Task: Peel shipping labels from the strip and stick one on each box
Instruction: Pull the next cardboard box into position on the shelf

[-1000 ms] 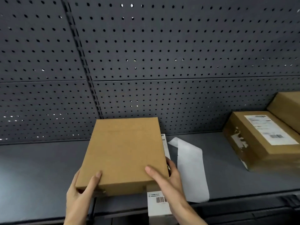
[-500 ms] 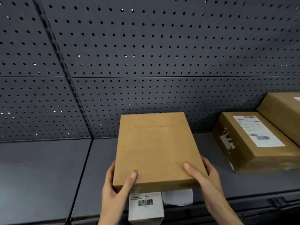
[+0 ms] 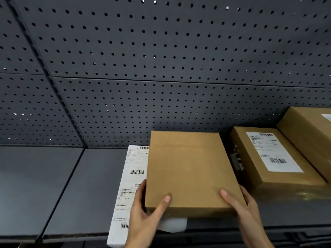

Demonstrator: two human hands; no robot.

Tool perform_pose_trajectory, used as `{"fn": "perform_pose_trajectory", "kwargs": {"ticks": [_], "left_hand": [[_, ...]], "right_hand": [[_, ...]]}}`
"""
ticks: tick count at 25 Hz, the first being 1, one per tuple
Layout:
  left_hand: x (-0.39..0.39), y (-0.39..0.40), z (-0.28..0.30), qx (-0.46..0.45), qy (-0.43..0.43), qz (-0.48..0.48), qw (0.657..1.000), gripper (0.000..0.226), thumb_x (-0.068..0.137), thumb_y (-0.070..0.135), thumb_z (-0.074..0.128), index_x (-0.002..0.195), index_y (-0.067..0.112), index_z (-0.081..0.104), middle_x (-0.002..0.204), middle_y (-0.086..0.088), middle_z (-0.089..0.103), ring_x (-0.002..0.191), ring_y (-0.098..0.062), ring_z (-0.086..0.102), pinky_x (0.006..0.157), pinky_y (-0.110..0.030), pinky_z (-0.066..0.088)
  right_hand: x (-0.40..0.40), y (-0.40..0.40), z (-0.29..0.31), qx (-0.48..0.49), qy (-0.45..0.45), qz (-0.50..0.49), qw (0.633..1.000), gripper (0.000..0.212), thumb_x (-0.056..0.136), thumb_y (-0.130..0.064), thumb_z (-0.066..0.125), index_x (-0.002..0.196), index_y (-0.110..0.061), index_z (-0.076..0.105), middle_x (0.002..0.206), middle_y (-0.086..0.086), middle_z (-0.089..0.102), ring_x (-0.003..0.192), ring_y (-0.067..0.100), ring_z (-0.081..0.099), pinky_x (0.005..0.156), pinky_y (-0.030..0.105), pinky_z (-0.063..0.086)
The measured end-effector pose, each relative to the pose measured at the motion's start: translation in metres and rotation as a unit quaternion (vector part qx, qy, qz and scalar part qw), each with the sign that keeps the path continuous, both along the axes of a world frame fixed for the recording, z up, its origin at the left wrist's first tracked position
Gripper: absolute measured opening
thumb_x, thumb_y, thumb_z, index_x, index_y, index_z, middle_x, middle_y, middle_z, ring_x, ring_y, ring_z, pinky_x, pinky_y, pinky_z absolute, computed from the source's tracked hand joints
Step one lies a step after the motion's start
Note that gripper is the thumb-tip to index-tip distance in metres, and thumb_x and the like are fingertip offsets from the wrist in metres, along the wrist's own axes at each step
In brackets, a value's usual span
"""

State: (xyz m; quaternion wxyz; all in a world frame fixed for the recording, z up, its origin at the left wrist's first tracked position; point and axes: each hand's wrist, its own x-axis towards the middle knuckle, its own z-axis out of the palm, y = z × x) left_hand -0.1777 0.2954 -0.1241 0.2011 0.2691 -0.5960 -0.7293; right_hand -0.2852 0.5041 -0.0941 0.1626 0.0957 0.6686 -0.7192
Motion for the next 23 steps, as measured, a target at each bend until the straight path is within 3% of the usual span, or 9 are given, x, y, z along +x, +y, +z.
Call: {"fn": "perform_pose_trajectory", "kwargs": {"ticks": [2,6,10,14,17,19,20,22,23], "left_hand": [[-0.003,0.008,-0.008,-0.001,-0.013,0.007,1.000,0.074,0.057,0.029,0.088,0.125,0.030,0.057,0.110,0.014,0.075,0.101,-0.002,0.070,0.091,-0.022,0.056],[-0.004,0.016,-0.016,-0.013,-0.037,0.004,0.999,0.087,0.056,0.042,0.095,0.132,0.028,0.056,0.111,0.014,0.075,0.105,-0.006,0.070,0.100,-0.038,0.053],[-0.006,0.015,-0.020,-0.021,-0.044,-0.001,0.999,0.086,0.059,0.038,0.095,0.134,0.023,0.056,0.111,0.010,0.076,0.105,-0.008,0.071,0.101,-0.040,0.053],[-0.006,0.009,-0.013,-0.015,-0.048,-0.031,0.998,0.079,0.065,0.027,0.092,0.134,0.019,0.055,0.114,0.012,0.075,0.105,-0.001,0.070,0.090,-0.020,0.055],[0.003,-0.004,0.000,-0.051,-0.051,-0.039,0.997,0.076,0.068,0.046,0.086,0.133,0.028,0.051,0.127,0.023,0.060,0.113,0.015,0.058,0.087,-0.009,0.049],[0.013,-0.022,0.004,-0.163,-0.069,-0.040,0.983,0.058,0.076,0.058,0.075,0.125,0.032,0.061,0.127,0.025,0.061,0.120,0.007,0.057,0.094,-0.024,0.052],[0.018,-0.032,0.007,-0.212,-0.070,-0.038,0.974,0.040,0.082,0.053,0.072,0.116,0.032,0.067,0.121,0.025,0.065,0.115,0.002,0.061,0.089,-0.031,0.054],[0.031,-0.055,0.009,-0.287,-0.068,-0.024,0.955,0.007,0.088,0.028,0.073,0.095,0.029,0.072,0.102,0.021,0.070,0.091,-0.004,0.068,0.073,-0.023,0.052],[0.038,-0.066,0.010,-0.311,-0.075,-0.015,0.947,0.010,0.087,0.018,0.074,0.087,0.028,0.072,0.092,0.017,0.071,0.079,-0.007,0.068,0.065,-0.018,0.049]], "right_hand": [[-0.003,0.008,-0.005,0.003,-0.014,0.007,1.000,0.125,0.002,-0.069,0.092,0.114,-0.027,0.057,0.113,-0.001,0.067,0.109,0.022,0.063,0.110,0.044,0.043],[-0.005,0.017,-0.016,0.001,-0.023,0.012,1.000,0.141,0.008,-0.071,0.092,0.134,-0.020,0.057,0.121,0.003,0.068,0.117,0.028,0.062,0.115,0.051,0.040],[-0.006,0.015,-0.010,0.012,-0.011,-0.010,1.000,0.109,0.010,-0.070,0.092,0.106,-0.027,0.065,0.112,0.001,0.071,0.108,0.023,0.065,0.109,0.043,0.044],[0.001,0.014,-0.008,0.115,0.070,-0.037,0.990,0.081,0.059,-0.041,0.097,0.130,-0.028,0.060,0.115,-0.010,0.065,0.112,0.018,0.061,0.103,0.036,0.044],[0.011,0.014,-0.012,0.255,0.274,-0.049,0.926,0.056,0.075,-0.014,0.089,0.125,-0.026,0.065,0.124,-0.008,0.065,0.121,0.017,0.059,0.106,0.034,0.049],[0.017,0.008,-0.017,0.322,0.435,-0.026,0.840,0.041,0.080,-0.010,0.085,0.118,-0.011,0.069,0.123,0.003,0.065,0.118,0.020,0.061,0.108,0.024,0.046],[0.021,0.001,-0.017,0.331,0.489,-0.008,0.807,0.033,0.083,-0.015,0.080,0.113,-0.004,0.070,0.119,0.007,0.066,0.113,0.020,0.062,0.107,0.023,0.045],[0.035,-0.021,-0.016,0.330,0.559,0.032,0.759,0.031,0.084,-0.023,0.071,0.103,0.001,0.073,0.109,0.010,0.068,0.104,0.020,0.063,0.101,0.028,0.049],[0.045,-0.033,-0.017,0.326,0.589,0.052,0.738,0.028,0.084,-0.022,0.072,0.099,0.002,0.075,0.104,0.011,0.070,0.099,0.020,0.063,0.097,0.030,0.051]]}}
